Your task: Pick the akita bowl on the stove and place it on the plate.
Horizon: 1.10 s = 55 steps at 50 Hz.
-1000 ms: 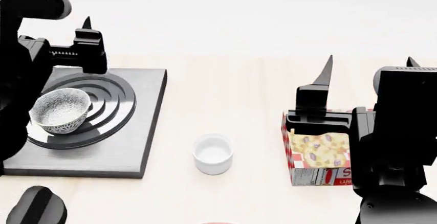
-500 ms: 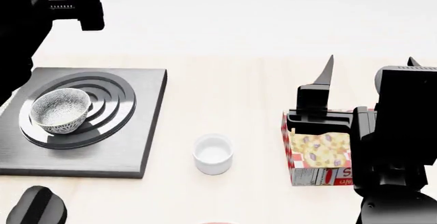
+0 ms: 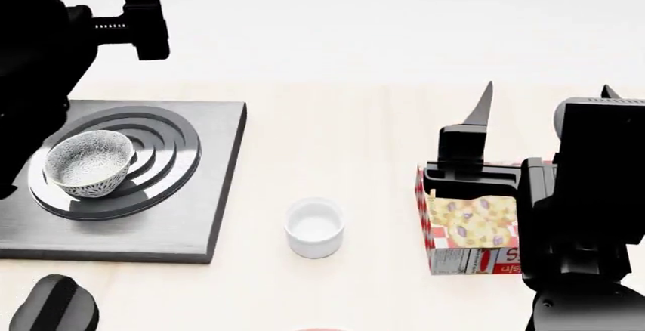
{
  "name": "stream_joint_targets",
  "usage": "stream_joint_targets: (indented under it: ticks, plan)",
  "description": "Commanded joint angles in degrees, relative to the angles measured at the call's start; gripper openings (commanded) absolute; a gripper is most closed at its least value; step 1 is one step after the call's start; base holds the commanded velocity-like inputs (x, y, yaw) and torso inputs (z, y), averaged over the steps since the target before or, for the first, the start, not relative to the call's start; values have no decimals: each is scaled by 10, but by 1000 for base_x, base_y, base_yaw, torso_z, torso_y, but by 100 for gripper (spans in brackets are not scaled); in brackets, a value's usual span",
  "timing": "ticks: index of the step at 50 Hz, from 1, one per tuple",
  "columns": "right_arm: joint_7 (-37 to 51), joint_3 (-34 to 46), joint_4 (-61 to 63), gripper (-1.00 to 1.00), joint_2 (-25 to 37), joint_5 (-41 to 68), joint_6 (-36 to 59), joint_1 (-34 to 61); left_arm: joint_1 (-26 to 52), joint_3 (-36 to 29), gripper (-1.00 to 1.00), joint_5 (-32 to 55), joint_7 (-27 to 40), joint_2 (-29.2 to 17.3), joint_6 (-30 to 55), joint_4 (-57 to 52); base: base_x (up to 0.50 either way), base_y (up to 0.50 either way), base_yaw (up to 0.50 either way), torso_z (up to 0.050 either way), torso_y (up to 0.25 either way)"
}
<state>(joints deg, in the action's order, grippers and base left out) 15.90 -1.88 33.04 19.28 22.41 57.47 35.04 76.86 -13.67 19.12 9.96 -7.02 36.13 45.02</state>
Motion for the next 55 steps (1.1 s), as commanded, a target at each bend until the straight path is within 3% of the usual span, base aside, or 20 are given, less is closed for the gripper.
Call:
stream_joint_targets:
  ticks: [1,32,55]
  plan:
    - [-4,-7,0,100,-5,-5,3,0,-9,11,100,11,-24,7,-13,5,0,0,0,0,0]
    - [-1,-6,-2,100,-2,2,1,0,-12,-38,100,-22,-37,-6,-74,-18,0,0,0,0,-40]
    - [3,-6,0,100,0,7,2,-1,-20,-36,100,-5,-34,-12,-50,-51,0,0,0,2,-88]
